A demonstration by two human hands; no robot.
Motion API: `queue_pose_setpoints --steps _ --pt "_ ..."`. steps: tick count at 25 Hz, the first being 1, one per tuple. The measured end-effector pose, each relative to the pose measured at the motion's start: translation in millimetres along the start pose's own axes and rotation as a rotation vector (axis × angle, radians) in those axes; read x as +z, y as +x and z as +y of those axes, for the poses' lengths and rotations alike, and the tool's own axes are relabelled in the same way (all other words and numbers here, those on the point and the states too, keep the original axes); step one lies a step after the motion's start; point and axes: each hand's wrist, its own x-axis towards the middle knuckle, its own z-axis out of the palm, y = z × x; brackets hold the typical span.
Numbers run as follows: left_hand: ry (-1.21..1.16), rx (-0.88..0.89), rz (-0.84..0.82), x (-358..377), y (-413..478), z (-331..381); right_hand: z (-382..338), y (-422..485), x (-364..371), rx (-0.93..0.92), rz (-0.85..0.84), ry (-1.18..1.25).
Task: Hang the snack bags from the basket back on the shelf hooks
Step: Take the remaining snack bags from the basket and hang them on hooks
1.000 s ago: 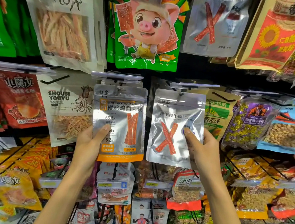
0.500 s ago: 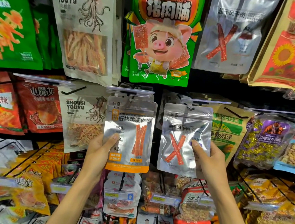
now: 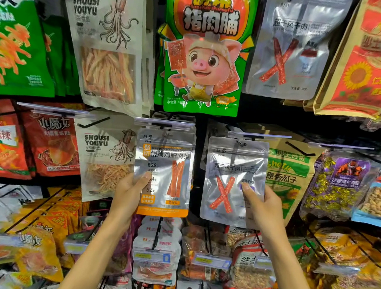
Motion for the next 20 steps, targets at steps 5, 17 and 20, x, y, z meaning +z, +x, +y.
queue_pose_setpoints --steps 5,17,20 --pt "0.081 0.117 -0.046 -1.9 4.1 -0.3 2.9 10.7 5.1 0.036 0.019 -0.011" --pt "0.268 0.061 -0.230 -18.9 0.2 -9.4 3.6 2.0 5.5 0.133 -0.065 -0.082" --pt "0.313 -0.020 -0.303 -26.1 -2.9 -19.2 6.0 -8.9 0.0 0.099 -0.088 -0.150"
